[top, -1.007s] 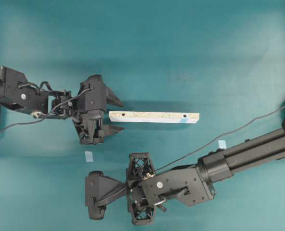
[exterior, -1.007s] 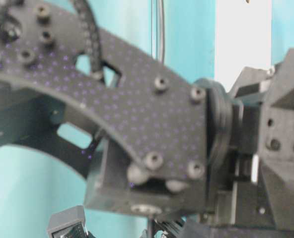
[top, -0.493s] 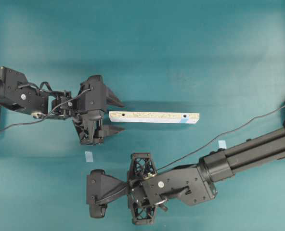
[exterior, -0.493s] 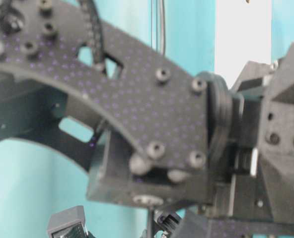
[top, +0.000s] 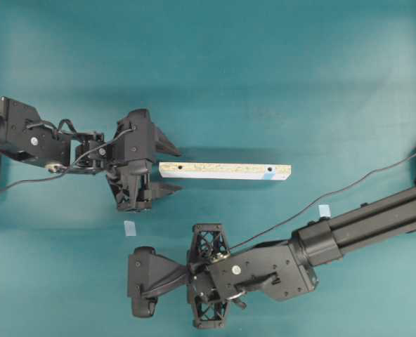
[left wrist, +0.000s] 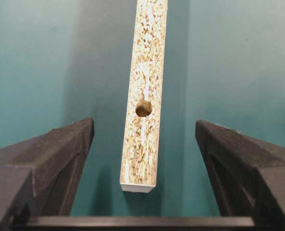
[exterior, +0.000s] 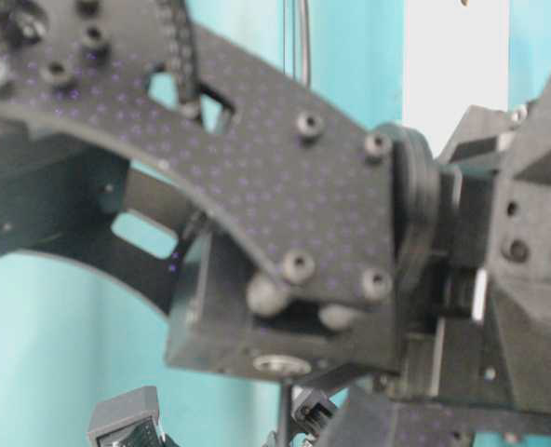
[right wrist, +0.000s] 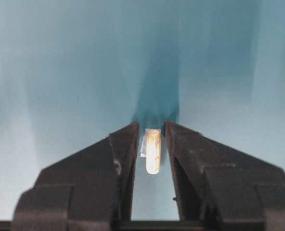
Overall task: Insert the rod into the hole on the wooden board.
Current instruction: 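Close the left gripper on the board end and the right gripper on the rod, then lift the rod with the right gripper and carry it over the board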
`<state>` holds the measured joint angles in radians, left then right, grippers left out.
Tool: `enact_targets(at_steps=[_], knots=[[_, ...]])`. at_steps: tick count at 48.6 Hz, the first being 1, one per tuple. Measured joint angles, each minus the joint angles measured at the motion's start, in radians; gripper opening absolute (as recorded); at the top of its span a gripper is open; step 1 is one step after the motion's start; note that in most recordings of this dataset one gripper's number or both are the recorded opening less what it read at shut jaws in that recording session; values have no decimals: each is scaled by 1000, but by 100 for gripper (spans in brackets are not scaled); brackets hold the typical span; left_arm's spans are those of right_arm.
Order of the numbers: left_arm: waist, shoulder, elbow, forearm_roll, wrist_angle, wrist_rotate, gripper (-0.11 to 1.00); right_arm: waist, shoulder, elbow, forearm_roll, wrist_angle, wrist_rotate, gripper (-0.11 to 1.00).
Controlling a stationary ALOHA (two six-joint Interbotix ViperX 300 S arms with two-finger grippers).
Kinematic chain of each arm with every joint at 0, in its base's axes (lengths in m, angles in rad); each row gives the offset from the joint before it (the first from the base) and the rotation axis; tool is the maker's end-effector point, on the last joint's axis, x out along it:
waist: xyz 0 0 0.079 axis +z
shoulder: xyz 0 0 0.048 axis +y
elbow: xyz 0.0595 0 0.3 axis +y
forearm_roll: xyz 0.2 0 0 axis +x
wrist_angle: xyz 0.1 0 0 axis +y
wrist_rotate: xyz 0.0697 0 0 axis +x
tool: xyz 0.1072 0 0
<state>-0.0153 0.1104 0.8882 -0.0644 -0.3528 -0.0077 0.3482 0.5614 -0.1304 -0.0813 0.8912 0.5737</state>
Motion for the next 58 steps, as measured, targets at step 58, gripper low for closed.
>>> enact_targets(at_steps=[58], knots=[[-12, 0, -2, 0, 5, -2, 93, -38, -179, 46, -107, -101, 5, 11]])
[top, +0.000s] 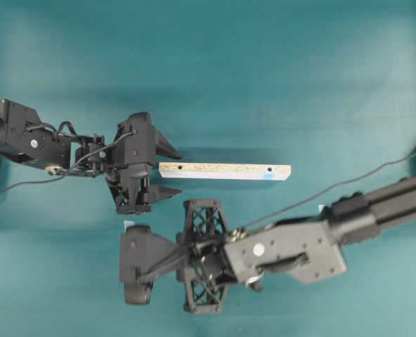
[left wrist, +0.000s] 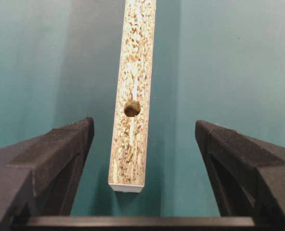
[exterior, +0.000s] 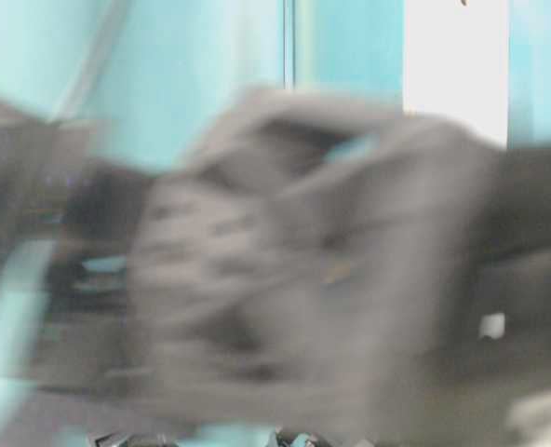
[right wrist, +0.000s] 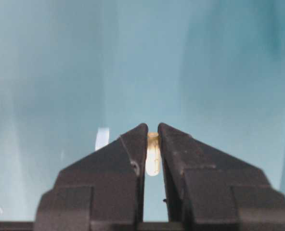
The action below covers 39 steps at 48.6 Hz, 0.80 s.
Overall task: Insert the rod into the hole on the wooden board.
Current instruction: 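Lift the rod with the right gripper and carry it over the board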
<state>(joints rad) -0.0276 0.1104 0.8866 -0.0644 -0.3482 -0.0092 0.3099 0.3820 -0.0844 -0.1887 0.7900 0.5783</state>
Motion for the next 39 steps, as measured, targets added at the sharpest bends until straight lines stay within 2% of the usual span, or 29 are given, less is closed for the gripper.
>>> enact_targets(at_steps=[5, 14, 24, 32, 39], knots=[[0, 0, 0, 0, 2, 0, 93, -17, -49, 57, 0, -110, 5, 11], [-3, 0, 0, 0, 3, 0, 93, -44, -169, 225, -2, -365, 23, 11], [-12, 0, -6, 0, 20, -2, 93, -97, -339, 480, -3, -641, 34, 11], [-20, 0, -12, -2, 35, -2, 93, -120, -442, 635, -2, -784, 35, 11], [-25, 0, -14, 0, 40, -2, 93, -137, -492, 718, -3, -856, 20, 11]])
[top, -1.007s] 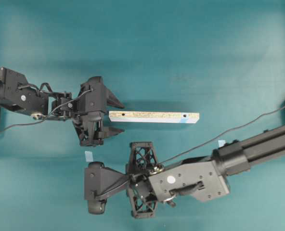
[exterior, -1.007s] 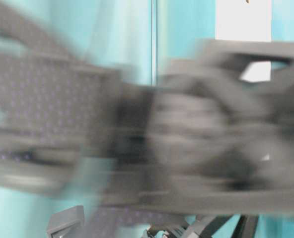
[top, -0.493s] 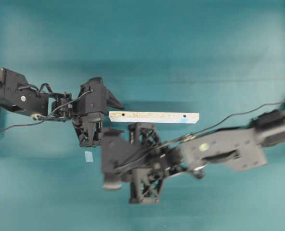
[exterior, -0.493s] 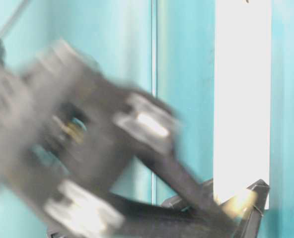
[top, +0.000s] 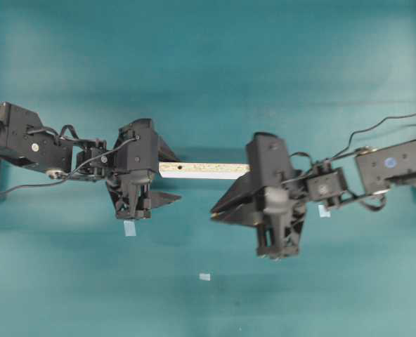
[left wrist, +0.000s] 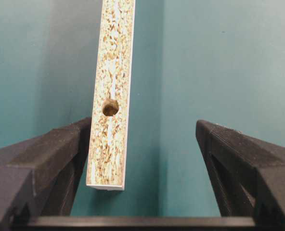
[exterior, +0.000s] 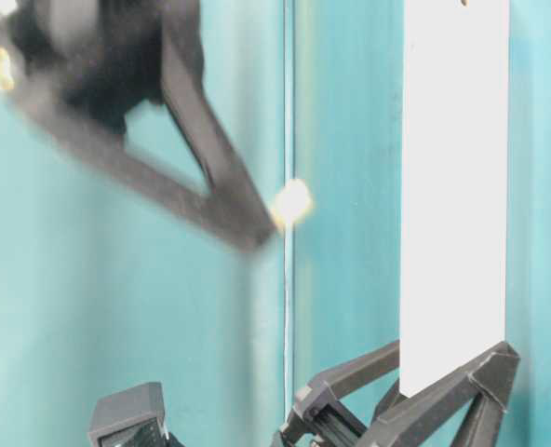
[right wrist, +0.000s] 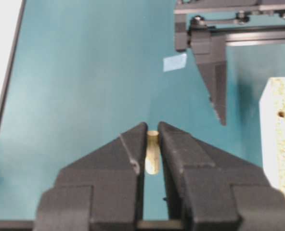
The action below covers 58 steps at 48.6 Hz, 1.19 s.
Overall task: Insert the rod into the hole on the wooden board.
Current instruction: 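Lift the rod with the right gripper and carry it over the board, then align the held rod above the board's right hole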
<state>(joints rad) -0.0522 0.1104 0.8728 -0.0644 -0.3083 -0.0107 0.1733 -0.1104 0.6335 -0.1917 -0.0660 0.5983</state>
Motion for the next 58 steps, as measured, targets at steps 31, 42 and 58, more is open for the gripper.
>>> enact_targets(at_steps=[31, 42, 58], knots=[[0, 2, -2, 0, 20, 2, 92, -78, -17, 160, -8, -353, -152, 11], [9, 3, 3, -2, 20, 2, 92, -109, -37, 224, -5, -483, -164, 11], [15, 3, 6, 0, 20, 3, 71, -135, -54, 279, 12, -620, -167, 11]])
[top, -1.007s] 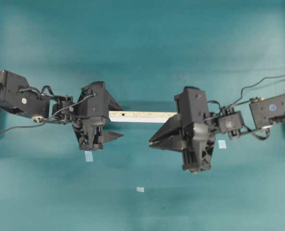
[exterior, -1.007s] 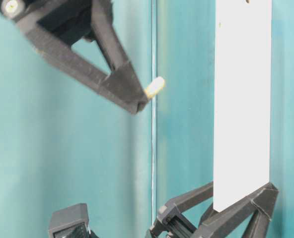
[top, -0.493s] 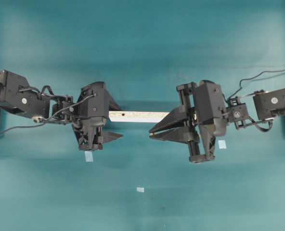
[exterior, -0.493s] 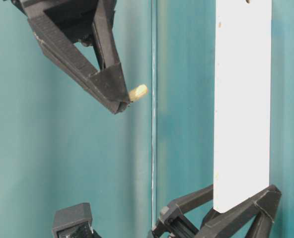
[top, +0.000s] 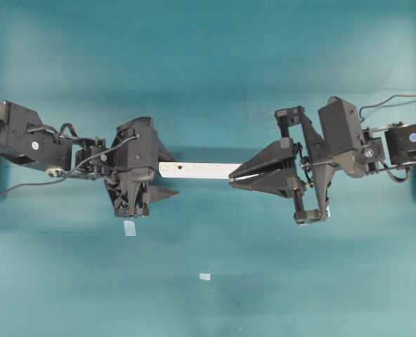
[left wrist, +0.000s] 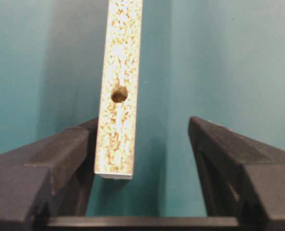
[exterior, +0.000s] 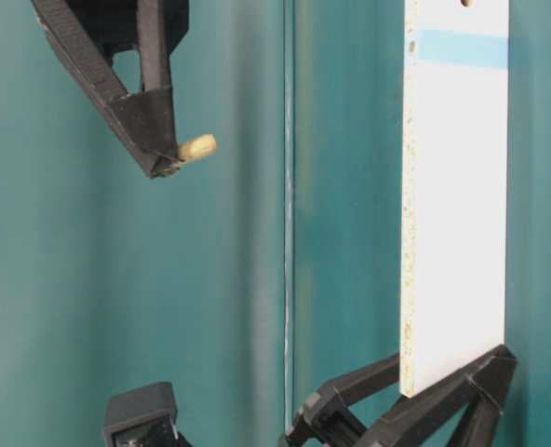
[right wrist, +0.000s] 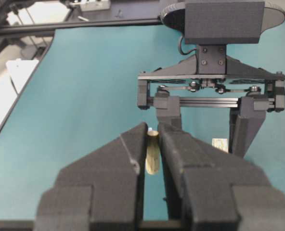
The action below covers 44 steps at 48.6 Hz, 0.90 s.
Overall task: Insert the rod into the hole on the wooden board.
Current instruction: 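Align the held rod above the board's right hole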
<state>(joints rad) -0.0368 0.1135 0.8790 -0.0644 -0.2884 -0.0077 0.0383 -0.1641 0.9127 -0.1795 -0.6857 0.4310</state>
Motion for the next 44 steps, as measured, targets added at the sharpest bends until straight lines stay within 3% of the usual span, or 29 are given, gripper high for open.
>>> enact_targets(at_steps=[10, 44], knots=[[14, 0, 12, -2, 0, 2, 57, 0, -2, 3, 0, -3, 0, 11], [48, 0, 20, -2, 0, 2, 53, 0, -5, 55, 0, -8, -2, 11]])
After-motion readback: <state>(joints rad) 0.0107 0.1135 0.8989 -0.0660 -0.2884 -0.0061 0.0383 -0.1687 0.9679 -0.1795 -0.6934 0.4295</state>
